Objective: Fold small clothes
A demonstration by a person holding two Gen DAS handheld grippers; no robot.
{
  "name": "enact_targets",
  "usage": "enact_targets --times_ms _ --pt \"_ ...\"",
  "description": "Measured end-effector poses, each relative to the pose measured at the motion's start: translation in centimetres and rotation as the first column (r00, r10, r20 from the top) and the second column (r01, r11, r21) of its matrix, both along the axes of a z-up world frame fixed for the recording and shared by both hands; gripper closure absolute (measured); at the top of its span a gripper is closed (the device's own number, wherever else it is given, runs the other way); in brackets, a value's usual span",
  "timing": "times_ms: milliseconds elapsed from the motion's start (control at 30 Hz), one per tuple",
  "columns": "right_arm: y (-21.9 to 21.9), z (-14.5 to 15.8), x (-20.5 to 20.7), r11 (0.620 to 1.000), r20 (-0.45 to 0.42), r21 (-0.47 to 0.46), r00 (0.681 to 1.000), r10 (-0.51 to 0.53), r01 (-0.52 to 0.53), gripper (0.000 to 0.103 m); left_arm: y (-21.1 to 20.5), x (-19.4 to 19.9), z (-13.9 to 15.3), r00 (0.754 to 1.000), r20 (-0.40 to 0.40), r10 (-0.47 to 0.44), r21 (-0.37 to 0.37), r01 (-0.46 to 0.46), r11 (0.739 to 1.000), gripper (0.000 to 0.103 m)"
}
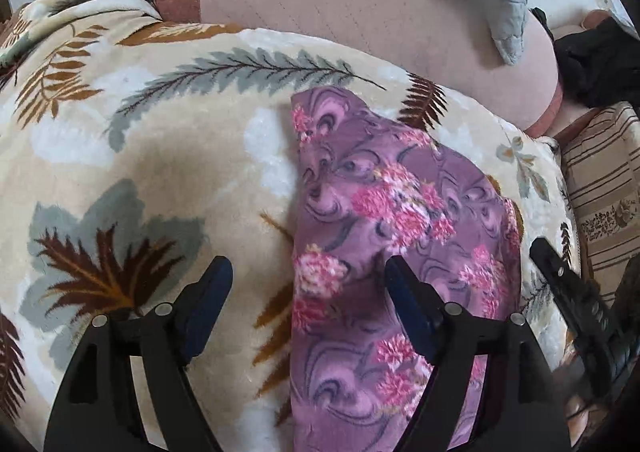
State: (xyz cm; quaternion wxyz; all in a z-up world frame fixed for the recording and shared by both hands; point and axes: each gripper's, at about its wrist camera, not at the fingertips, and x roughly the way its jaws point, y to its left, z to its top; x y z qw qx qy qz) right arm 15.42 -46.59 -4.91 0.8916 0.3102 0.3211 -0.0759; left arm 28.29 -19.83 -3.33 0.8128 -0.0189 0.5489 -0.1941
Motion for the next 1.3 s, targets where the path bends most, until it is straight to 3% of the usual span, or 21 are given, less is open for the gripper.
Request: enact_targets --times_ms 67,133,267,400,467,533,600,700,833,967,1000,1100,1133,1167,1200,1267,1300 --pt "0.9 -0.8 1.0 0.999 -0.066 -0.047 0.998 0.016 -0.019 0.088 -0.3 -0.1 -0.6 1.0 -0.014 -0.002 0.023 0.002 1.0 0.024" --pt "1.1 -2.6 1.2 0.995 -0.193 -0.086 0.981 0.033 -0.051 0.093 -0.4 -0.4 -0.7 1.0 -0.03 0.002 0.031 -0.001 1.0 0.024" --pt "1.4 -0.7 -0.9 0.996 -0.131 -0.078 0.991 0.025 -0.036 0.085 -0.3 -1.3 0.6 1.0 -0.005 -0.014 0.045 0.014 0.999 0.024" --pt "3.3 0.4 -3.1 0.989 -0.06 -0.061 0.99 0.131 -0.135 0.083 -0.1 -2.7 1.6 0.999 0.027 -0.026 0.043 0.024 0.999 0.024" --pt "4.4 -0.3 -3.1 0.98 -0.086 -0.09 0.982 0.169 -0.176 0.077 -0.2 -3.6 1.4 0.999 0.028 -0.029 0.061 0.027 0.998 0.024" --pt "6.0 -1.9 -2.7 0.958 -0.193 -0.179 0.963 0.188 -0.223 0.075 -0.2 -4.0 0.9 0.999 0.004 -0.033 0.086 0.032 0.996 0.024" --pt "6.4 -1.5 -3.5 0.943 -0.185 -0.241 0.964 0.189 -0.231 0.074 0.5 -4.9 0.9 0.999 -0.022 -0.041 0.065 0.042 0.997 0.024" --pt "5.4 -0.4 -4.6 0.966 -0.158 -0.168 0.973 0.17 -0.196 0.074 2.3 -6.7 1.1 0.999 -0.017 -0.039 0.018 0.039 0.999 0.024" --pt "2.1 0.6 -4.4 0.989 -0.116 -0.138 0.993 0.036 -0.052 0.072 2.9 -7.0 0.2 0.998 -0.049 -0.043 0.004 0.044 0.999 0.023" --pt "-1.1 0.4 -2.3 0.998 -0.091 0.011 0.994 -0.053 0.054 0.064 2.9 -5.5 1.1 0.999 -0.053 -0.007 -0.016 0.006 1.0 0.024" --pt "-1.1 0.0 -1.1 0.999 -0.117 0.017 0.992 -0.042 0.044 0.065 2.8 -5.4 1.2 0.999 -0.047 -0.009 -0.011 0.008 1.0 0.024" --pt "-0.5 -0.8 1.8 0.995 -0.171 -0.095 0.984 -0.052 0.036 0.065 2.4 -4.9 1.1 0.999 -0.046 -0.015 -0.023 0.014 1.0 0.024" --pt "-0.2 -1.4 2.9 0.989 -0.219 -0.145 0.974 -0.061 0.029 0.073 2.4 -4.7 1.1 0.999 -0.045 -0.014 -0.026 0.013 1.0 0.024" --pt "0.0 -1.8 3.6 0.988 -0.242 -0.158 0.969 -0.042 0.003 0.089 2.5 -4.4 1.1 0.999 -0.041 -0.013 -0.031 0.011 0.999 0.024" --pt "0.3 -1.5 3.9 0.985 -0.212 -0.174 0.977 -0.014 -0.023 0.095 2.5 -4.2 1.0 0.999 -0.032 -0.014 -0.032 0.013 0.999 0.024" --pt "0.1 -1.2 3.7 0.982 -0.179 -0.191 0.983 -0.039 0.004 0.095 2.4 -3.7 0.3 1.0 -0.01 -0.008 0.003 0.008 1.0 0.023" --pt "-0.4 -1.9 3.8 0.987 -0.205 -0.162 0.978 -0.041 0.008 0.095 2.3 -3.3 -0.5 1.0 -0.025 -0.011 0.01 0.011 1.0 0.023"
